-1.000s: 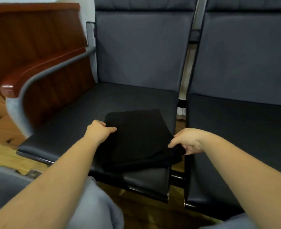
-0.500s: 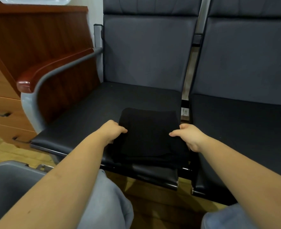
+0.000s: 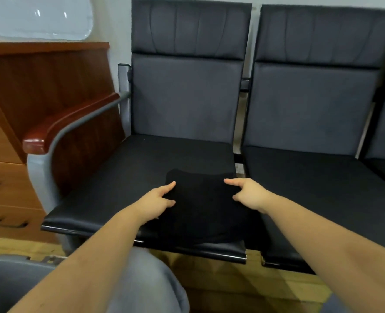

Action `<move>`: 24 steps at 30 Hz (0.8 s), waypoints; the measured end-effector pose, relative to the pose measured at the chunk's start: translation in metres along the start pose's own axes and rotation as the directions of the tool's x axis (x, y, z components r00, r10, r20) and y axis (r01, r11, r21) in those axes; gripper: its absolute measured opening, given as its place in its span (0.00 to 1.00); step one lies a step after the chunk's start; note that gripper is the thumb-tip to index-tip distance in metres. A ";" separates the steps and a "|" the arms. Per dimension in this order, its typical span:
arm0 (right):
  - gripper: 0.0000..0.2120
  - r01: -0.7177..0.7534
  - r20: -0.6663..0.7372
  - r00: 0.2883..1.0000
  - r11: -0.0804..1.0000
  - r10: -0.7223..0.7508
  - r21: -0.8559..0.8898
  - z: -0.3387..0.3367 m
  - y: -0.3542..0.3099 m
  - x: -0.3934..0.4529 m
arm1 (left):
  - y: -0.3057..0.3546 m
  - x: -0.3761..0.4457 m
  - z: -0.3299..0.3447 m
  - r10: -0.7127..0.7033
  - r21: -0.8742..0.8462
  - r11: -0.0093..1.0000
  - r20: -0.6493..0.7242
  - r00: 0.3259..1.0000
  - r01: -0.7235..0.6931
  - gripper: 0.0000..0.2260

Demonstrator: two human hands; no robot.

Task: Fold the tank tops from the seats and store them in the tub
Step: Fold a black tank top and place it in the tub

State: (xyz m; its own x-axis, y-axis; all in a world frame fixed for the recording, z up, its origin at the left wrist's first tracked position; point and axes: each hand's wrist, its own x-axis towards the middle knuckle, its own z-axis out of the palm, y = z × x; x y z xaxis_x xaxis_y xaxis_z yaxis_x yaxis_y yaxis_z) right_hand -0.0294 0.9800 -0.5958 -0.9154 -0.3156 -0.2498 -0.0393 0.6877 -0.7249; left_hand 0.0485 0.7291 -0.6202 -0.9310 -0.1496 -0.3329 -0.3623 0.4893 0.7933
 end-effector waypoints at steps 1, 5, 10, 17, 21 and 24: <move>0.29 0.018 -0.008 1.000 1.000 -0.018 0.010 -0.002 -0.008 0.002 | 0.001 -0.001 -0.006 -0.007 -0.027 1.000 0.004 1.000 0.007 0.27; 0.30 0.077 -0.010 0.997 0.997 -0.077 -0.018 -0.008 -0.031 0.009 | 0.011 -0.004 -0.028 -0.036 -0.073 0.997 0.020 0.999 0.038 0.29; 0.32 0.150 -0.026 0.988 0.988 -0.151 -0.039 -0.009 -0.052 0.021 | 0.020 -0.009 -0.053 -0.038 -0.113 0.993 -0.044 0.998 0.033 0.30; 0.33 0.286 0.003 0.958 0.957 -0.286 -0.039 -0.012 -0.087 0.044 | 0.023 -0.009 -0.086 -0.071 -0.129 0.990 -0.168 0.983 0.050 0.31; 0.33 0.334 0.009 0.943 0.941 -0.334 -0.048 -0.018 -0.109 0.072 | 0.037 0.006 -0.111 -0.087 -0.134 0.989 -0.198 0.976 0.061 0.32; 0.33 0.360 0.015 0.933 0.931 -0.359 -0.059 -0.028 -0.133 0.105 | 0.051 0.031 -0.136 -0.074 -0.122 0.992 -0.238 0.969 0.046 0.32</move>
State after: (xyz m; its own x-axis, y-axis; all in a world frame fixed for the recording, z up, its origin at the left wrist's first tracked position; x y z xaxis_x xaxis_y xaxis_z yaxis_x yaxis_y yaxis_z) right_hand -0.1318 0.8736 -0.5080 -0.8340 -0.5515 0.0179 -0.3893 0.5651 -0.7273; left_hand -0.0045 0.6327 -0.5213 -0.8855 -0.3852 -0.2599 -0.4072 0.3739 0.8333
